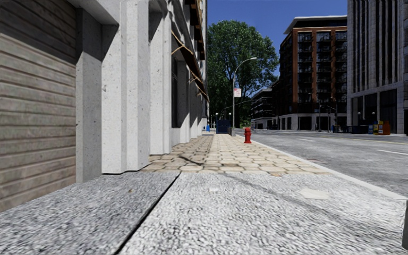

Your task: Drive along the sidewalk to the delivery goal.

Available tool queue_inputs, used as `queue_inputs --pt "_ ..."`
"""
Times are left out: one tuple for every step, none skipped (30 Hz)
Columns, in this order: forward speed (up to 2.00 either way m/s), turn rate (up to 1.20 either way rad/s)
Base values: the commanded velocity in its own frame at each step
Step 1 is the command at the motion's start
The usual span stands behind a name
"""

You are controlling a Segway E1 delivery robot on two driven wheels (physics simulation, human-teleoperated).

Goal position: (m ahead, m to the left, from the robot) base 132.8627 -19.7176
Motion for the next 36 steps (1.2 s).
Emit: queue_inputs --pt "2.0 0.0" --pt "2.0 0.0" --pt "2.0 0.0" --pt "2.0 0.0" --pt "2.0 0.0" --pt "2.0 0.0" --pt "2.0 0.0" --pt "2.0 0.0" --pt "2.0 0.0" --pt "2.0 0.0" --pt "2.0 0.0" --pt "2.0 0.0" --pt "2.0 -0.02" --pt "2.0 -0.12" --pt "2.0 -0.12" --pt "2.0 -0.2" --pt "2.0 -0.22" --pt "2.0 -0.22" --pt "2.0 -0.22" --pt "2.0 -0.22" --pt "2.0 -0.22" --pt "2.0 -0.16" --pt "2.0 -0.16" --pt "2.0 0.0" --pt "2.0 0.0" --pt "2.0 0.0" --pt "2.0 0.0" --pt "2.0 0.0" --pt "2.0 0.0" --pt "2.0 0.0" --pt "2.0 0.0" --pt "2.0 0.0" --pt "2.0 0.0" --pt "2.0 0.0" --pt "2.0 0.0" --pt "2.0 0.0"
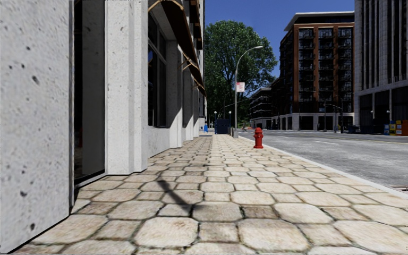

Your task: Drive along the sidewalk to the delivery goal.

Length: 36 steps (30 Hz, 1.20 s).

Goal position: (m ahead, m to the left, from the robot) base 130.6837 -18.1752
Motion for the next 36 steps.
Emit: queue_inputs --pt "2.0 0.0" --pt "2.0 0.0" --pt "2.0 0.0" --pt "2.0 0.0" --pt "2.0 0.0" --pt "2.0 0.0" --pt "2.0 0.0" --pt "2.0 0.0" --pt "2.0 0.0" --pt "2.0 0.0" --pt "2.0 0.0" --pt "2.0 0.0" --pt "2.0 0.0" --pt "2.0 0.0" --pt "2.0 0.0" --pt "2.0 0.0" --pt "2.0 0.0" --pt "2.0 0.0" --pt "2.0 0.0" --pt "2.0 0.0" --pt "2.0 0.0" --pt "2.0 -0.1" --pt "2.0 -0.1" --pt "2.0 -0.24" --pt "2.0 -0.29" --pt "2.0 -0.29" --pt "2.0 -0.33" --pt "2.0 -0.34" --pt "2.0 -0.35" --pt "2.0 -0.25" --pt "2.0 -0.25" --pt "2.0 -0.15" --pt "2.0 -0.04" --pt "2.0 -0.04" --pt "2.0 0.0" --pt "2.0 0.0"
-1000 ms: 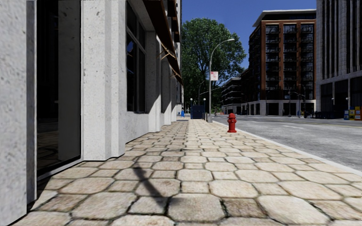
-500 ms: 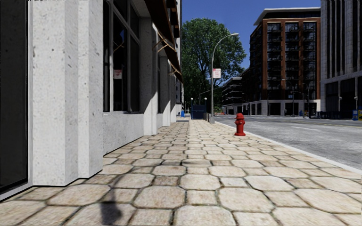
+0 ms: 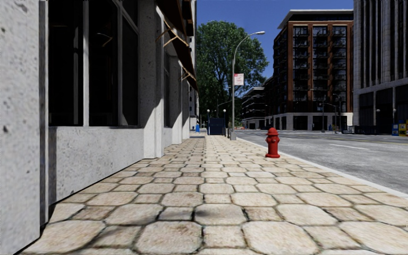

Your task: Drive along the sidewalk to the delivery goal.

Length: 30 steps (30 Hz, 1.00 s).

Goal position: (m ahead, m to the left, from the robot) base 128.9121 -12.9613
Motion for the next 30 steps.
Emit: queue_inputs --pt "2.0 0.0" --pt "2.0 0.0" --pt "2.0 0.0" --pt "2.0 0.0" --pt "2.0 0.0" --pt "2.0 0.0" --pt "2.0 0.0" --pt "2.0 0.0" --pt "2.0 0.0" --pt "2.0 0.0" --pt "2.0 0.0" --pt "2.0 0.0" --pt "2.0 0.0" --pt "2.0 0.0" --pt "2.0 0.0" --pt "2.0 0.0" --pt "2.0 0.0" --pt "2.0 0.0" --pt "2.0 0.0" --pt "2.0 0.0" --pt "2.0 0.0" --pt "2.0 0.0" --pt "2.0 0.0" --pt "2.0 0.0" --pt "2.0 0.0" --pt "2.0 0.0" --pt "2.0 0.0" --pt "2.0 0.0" --pt "2.0 0.0" --pt "2.0 0.0"
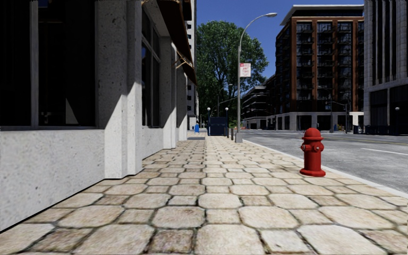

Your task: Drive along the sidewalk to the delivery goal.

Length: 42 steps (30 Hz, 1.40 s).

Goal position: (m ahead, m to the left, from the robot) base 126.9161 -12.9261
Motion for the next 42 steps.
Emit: queue_inputs --pt "2.0 0.0" --pt "2.0 0.0" --pt "2.0 0.0" --pt "2.0 0.0" --pt "2.0 0.0" --pt "2.0 0.0" --pt "2.0 0.0" --pt "2.0 0.0" --pt "2.0 0.0" --pt "2.0 0.0" --pt "2.0 0.0" --pt "2.0 0.0" --pt "2.0 0.0" --pt "2.0 0.0" --pt "2.0 0.0" --pt "2.0 0.0" --pt "2.0 0.0" --pt "2.0 0.0" --pt "2.0 -0.15" --pt "2.0 -0.15" --pt "2.0 -0.23" --pt "2.0 -0.24" --pt "2.0 -0.25" --pt "2.0 -0.25" --pt "2.0 -0.13" --pt "2.0 0.0" --pt "2.0 0.0" --pt "2.0 0.0" --pt "2.0 0.0" --pt "2.0 0.0" --pt "2.0 0.0" --pt "2.0 0.0" --pt "2.0 0.0" --pt "2.0 0.0" --pt "2.0 0.0" --pt "2.0 0.0" --pt "2.0 0.0" --pt "2.0 0.0" --pt "2.0 0.0" --pt "2.0 0.0" --pt "2.0 0.0" --pt "2.0 0.0"
